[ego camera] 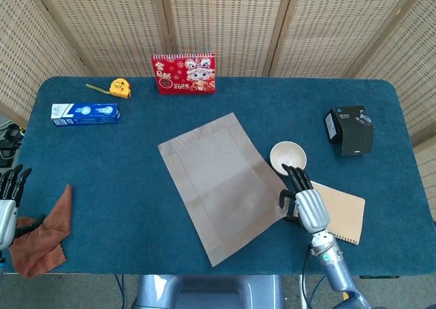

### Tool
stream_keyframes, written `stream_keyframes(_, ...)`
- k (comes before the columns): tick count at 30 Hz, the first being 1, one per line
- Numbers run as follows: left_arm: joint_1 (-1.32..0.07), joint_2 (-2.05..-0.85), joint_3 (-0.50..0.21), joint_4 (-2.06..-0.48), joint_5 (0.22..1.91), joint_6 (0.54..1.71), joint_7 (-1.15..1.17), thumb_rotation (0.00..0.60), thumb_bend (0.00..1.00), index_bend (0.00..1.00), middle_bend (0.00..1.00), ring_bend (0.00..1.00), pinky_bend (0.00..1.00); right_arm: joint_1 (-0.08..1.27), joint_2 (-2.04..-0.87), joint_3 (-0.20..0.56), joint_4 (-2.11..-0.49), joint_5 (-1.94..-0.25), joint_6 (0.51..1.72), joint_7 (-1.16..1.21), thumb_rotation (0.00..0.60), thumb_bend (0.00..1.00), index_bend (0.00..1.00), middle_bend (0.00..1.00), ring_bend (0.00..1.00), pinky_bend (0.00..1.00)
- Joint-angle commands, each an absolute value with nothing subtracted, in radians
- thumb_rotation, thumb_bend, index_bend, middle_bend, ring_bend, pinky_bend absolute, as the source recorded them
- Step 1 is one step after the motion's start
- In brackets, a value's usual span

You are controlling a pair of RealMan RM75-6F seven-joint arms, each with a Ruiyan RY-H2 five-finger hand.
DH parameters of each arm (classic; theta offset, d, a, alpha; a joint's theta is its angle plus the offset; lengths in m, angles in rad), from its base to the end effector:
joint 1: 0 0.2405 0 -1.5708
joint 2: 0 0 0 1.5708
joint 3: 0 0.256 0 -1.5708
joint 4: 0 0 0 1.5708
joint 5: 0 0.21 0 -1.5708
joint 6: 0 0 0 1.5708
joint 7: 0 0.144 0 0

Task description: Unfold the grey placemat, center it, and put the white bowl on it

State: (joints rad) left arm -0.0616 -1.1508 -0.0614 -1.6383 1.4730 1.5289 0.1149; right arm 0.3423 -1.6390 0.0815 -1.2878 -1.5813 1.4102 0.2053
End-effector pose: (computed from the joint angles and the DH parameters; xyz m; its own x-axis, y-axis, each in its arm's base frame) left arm -0.3076 0.1755 0.1554 0.4451 -0.0362 0.8948 0.8953 0.0399 -0.4437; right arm -0.2331 -0.2528 0.0074 0.0335 -0.0709 0.9969 -0.9512 -0.3084 0.0100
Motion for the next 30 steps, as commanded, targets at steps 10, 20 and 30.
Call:
stream_keyframes(10,-0.065,-1.159,-0.06,-1.638,1.471,1.523,0.136,0.6,0.18,0.01,0.0,0.0,0.0,0.384,-1.485,0.207,-1.383,-1.467,1.354,0.162,0.6,0.54,0.72,0.1,0.0,0.0)
stream_keyframes(20,-0.07,-1.166,-0.058,-1.634,1.464,1.51,0.146,0.6,0.18,0.01,0.0,0.0,0.0,0.402,-1.455,0.235,-1.38,-1.408,1.309,0.146,0.6,0.53,0.72,0.1,0.0,0.0)
stream_keyframes(30,-0.072,-1.169,-0.057,-1.634,1.46,1.504,0.154,0.6,0.18,0.01,0.0,0.0,0.0,0.449,-1.448,0.272,-1.403,-1.377,1.274,0.084,0.6,0.51,0.73,0.1,0.0,0.0)
